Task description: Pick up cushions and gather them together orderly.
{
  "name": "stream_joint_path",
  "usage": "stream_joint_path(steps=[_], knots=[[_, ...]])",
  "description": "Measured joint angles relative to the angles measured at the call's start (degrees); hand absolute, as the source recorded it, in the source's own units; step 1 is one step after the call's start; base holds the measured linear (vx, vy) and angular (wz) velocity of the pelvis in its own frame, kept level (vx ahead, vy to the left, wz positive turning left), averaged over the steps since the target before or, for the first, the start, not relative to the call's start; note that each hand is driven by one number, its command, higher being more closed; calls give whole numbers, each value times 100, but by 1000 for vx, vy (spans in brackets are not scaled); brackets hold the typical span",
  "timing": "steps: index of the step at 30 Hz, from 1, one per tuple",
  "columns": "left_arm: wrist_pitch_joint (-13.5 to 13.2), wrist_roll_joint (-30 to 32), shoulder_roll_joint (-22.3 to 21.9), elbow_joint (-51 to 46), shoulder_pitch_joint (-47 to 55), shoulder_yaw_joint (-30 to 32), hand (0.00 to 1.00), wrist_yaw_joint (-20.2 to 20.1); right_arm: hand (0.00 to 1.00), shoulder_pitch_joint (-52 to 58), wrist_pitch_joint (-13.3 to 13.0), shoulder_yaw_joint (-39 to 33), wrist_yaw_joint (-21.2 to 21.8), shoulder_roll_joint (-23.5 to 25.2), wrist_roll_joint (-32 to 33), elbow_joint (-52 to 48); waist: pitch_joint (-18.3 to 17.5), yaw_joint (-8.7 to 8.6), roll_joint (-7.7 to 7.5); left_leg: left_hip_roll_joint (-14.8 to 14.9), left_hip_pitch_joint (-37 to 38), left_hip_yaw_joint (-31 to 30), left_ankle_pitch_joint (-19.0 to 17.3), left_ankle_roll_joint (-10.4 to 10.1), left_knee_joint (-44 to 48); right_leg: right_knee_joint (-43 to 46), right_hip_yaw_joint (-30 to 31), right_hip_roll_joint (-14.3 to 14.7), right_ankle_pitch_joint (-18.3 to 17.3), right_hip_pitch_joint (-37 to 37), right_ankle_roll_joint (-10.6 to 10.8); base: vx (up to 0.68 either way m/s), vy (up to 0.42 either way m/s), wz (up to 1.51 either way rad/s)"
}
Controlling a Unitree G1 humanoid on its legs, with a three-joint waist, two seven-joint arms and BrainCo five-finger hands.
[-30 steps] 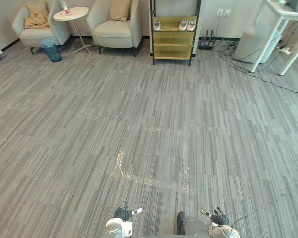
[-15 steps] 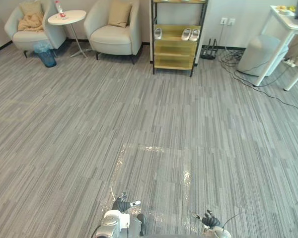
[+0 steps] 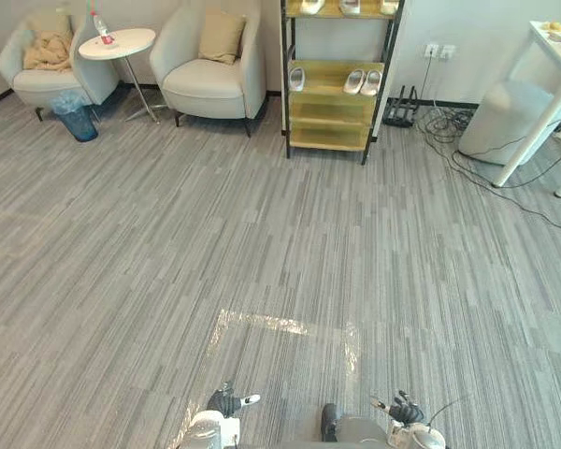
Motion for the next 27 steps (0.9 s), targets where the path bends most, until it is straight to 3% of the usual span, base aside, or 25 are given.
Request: stream_joint_path(steps=[2, 3, 6, 7, 8, 9, 11, 12, 15, 20, 27], knots=[[-20, -4, -79, -106, 12, 102, 0, -2, 0, 0, 4, 18, -10, -29, 8, 9, 28, 79, 68, 271, -588, 201, -54, 40, 1209, -306, -9, 110, -19, 508, -109, 269, -66, 11], [-23, -4, -78, -117, 1, 102, 0, 0, 0, 1, 5, 16, -10, -25, 11, 29, 32, 97, 57, 290, -663, 284, -102, 69, 1255, -384, -8, 109, -23, 630, -117, 341, -61, -10], [-37, -7, -71, -205, -11, 49, 0, 6, 0, -33, 1, -29, -16, -8, 77, 86, 34, 217, 17, 95, -991, 441, -306, 116, 66, -704, 67, -24, -32, 1071, -70, 254, 24, -25], [-46, -7, -53, -208, -34, 25, 0, 9, 0, -32, 0, -39, -21, -3, 176, 87, 41, 231, -16, -171, -1029, 186, -221, 111, -1040, -717, 147, -145, -95, 1187, 32, 308, 126, -23], [-47, -7, -34, -196, -50, -75, 0, 14, 0, -9, -2, -45, -28, -21, 176, 89, 33, 228, -5, -399, -992, -180, 239, 16, -2027, -720, 206, -211, -161, 1248, 140, 316, 149, -26], [-52, -7, -26, -199, -40, -104, 0, 14, 0, 8, -1, -46, -34, -42, 175, 92, 24, 238, 8, -489, -936, -342, 771, -48, -2234, -720, 271, -207, -199, 1248, 205, 271, 159, -26], [-65, -8, 110, -155, -48, -191, 0, 13, 0, 8, 1, -36, -60, 67, 167, 124, -46, 216, -169, -725, -785, -328, 878, 138, -2425, -728, 401, -422, -294, 1287, 364, 296, 156, -13], [-62, -11, 166, -85, -79, -182, 0, 13, 0, 41, 5, -53, -59, 109, 165, 202, -63, 226, -300, -794, -742, -228, 857, 184, -2479, -736, 426, -521, -309, 1325, 388, 281, 124, -3], [-43, -9, 324, -15, -53, -197, 0, 6, 0, 81, 16, -219, -58, 242, 164, 206, -104, 247, -493, -949, -384, -178, 902, 257, -2877, -671, 488, -663, -308, 1403, 388, 211, 87, -3], [-7, -6, 427, 117, 19, -349, 0, 2, 0, 203, 19, -272, -53, 204, 163, 207, -239, 242, -452, -1048, 12, -220, 1012, 390, -3398, -659, 472, -732, -301, 1547, 397, 91, 5, 4], [-3, -9, 444, 197, 46, -361, 0, 3, 0, 333, 58, -394, -33, 160, 166, 216, -272, 226, -405, -1060, 127, -474, 1232, 400, -3675, -659, 292, -711, -298, 1638, 399, -18, -56, 16]])
